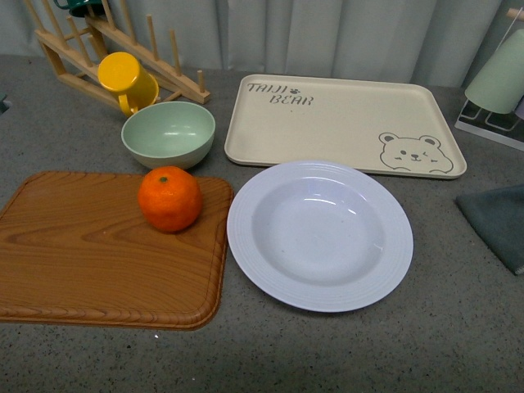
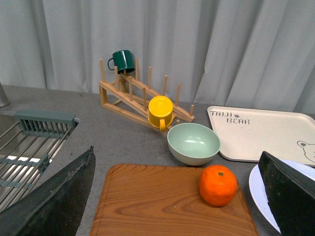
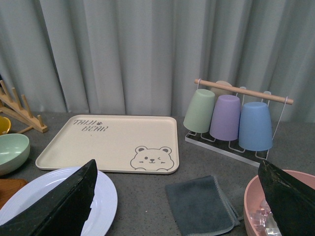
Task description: Place orange and plate with both arms
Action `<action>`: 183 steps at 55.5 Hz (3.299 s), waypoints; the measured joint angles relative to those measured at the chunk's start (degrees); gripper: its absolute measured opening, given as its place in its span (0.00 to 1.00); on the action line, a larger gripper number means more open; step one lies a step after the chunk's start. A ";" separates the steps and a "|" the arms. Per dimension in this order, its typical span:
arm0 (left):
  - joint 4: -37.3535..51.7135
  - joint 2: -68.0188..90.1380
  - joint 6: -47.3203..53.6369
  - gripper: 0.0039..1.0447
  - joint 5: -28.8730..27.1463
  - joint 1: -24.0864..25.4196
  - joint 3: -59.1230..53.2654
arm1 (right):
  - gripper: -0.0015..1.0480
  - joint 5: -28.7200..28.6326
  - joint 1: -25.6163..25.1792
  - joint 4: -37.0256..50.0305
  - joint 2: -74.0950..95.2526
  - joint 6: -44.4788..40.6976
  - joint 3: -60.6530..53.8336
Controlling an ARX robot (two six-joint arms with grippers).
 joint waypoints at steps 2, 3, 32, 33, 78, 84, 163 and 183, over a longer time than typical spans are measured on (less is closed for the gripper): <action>0.00 0.00 0.00 0.94 0.00 0.00 0.00 | 0.91 0.00 0.00 0.00 0.00 0.02 0.00; 0.00 0.00 0.00 0.94 0.00 0.00 0.00 | 0.91 0.00 0.00 0.00 0.00 0.00 0.00; 0.00 0.00 0.00 0.94 0.00 0.00 0.00 | 0.91 0.00 0.00 0.00 0.00 0.00 0.00; 0.00 0.00 0.00 0.94 0.00 0.00 0.00 | 0.91 0.00 0.00 0.00 0.00 0.00 0.00; 0.00 0.00 0.00 0.94 0.00 0.00 0.00 | 0.91 0.00 0.00 0.00 0.00 0.02 0.00; 0.00 0.00 0.00 0.94 0.00 0.00 0.00 | 0.91 0.00 0.00 0.00 0.00 0.02 0.00; 12.46 30.10 -11.21 0.94 -8.94 -0.83 4.98 | 0.91 -0.02 0.00 0.00 0.00 0.00 0.00; 38.95 82.29 -12.00 0.94 -0.72 -6.51 19.54 | 0.91 -0.02 0.00 0.00 0.00 0.00 0.00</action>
